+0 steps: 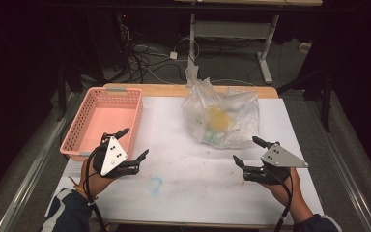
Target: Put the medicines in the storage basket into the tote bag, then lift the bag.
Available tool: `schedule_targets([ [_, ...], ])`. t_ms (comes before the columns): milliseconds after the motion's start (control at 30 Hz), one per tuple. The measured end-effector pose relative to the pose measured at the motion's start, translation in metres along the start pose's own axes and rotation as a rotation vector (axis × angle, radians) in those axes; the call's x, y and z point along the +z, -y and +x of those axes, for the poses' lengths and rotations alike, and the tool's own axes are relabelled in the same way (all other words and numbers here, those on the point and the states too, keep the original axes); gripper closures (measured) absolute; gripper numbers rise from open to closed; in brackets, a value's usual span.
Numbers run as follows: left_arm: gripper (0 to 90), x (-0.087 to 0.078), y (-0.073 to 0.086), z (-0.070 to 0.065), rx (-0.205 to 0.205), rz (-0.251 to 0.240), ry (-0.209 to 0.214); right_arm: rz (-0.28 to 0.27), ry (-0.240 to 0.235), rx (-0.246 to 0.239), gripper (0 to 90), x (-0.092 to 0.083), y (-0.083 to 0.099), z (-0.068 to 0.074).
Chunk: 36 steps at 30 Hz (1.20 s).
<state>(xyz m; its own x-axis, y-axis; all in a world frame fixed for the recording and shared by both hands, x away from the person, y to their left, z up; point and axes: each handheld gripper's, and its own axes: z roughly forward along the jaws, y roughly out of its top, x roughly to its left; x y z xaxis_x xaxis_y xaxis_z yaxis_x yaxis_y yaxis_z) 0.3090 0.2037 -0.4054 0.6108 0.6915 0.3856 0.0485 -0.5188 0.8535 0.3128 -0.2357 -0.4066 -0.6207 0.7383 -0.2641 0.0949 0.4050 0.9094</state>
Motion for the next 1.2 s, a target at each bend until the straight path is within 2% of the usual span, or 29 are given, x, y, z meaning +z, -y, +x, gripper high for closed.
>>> schedule_targets([
  [600, 16.5, -0.017, 0.033, 0.000, -0.028, 0.063, -0.006, 0.026, 0.010, 0.027, 17.7, -0.017, 0.027, 0.003],
  [900, 16.5, -0.024, 0.055, -0.002, -0.034, 0.123, -0.009, 0.072, 0.004, 0.044, 17.7, -0.019, 0.045, 0.006],
  [1033, 16.5, -0.026, 0.064, -0.006, -0.035, 0.154, -0.001, 0.089, -0.012, 0.059, 17.9, -0.020, 0.055, 0.009],
  [1100, 16.5, -0.026, 0.069, -0.009, -0.051, 0.172, 0.016, 0.092, -0.015, 0.059, 17.9, -0.021, 0.059, 0.012],
  [1200, 16.5, -0.027, 0.074, -0.014, -0.035, 0.199, 0.024, 0.095, -0.029, 0.084, 19.4, -0.022, 0.064, 0.015],
])
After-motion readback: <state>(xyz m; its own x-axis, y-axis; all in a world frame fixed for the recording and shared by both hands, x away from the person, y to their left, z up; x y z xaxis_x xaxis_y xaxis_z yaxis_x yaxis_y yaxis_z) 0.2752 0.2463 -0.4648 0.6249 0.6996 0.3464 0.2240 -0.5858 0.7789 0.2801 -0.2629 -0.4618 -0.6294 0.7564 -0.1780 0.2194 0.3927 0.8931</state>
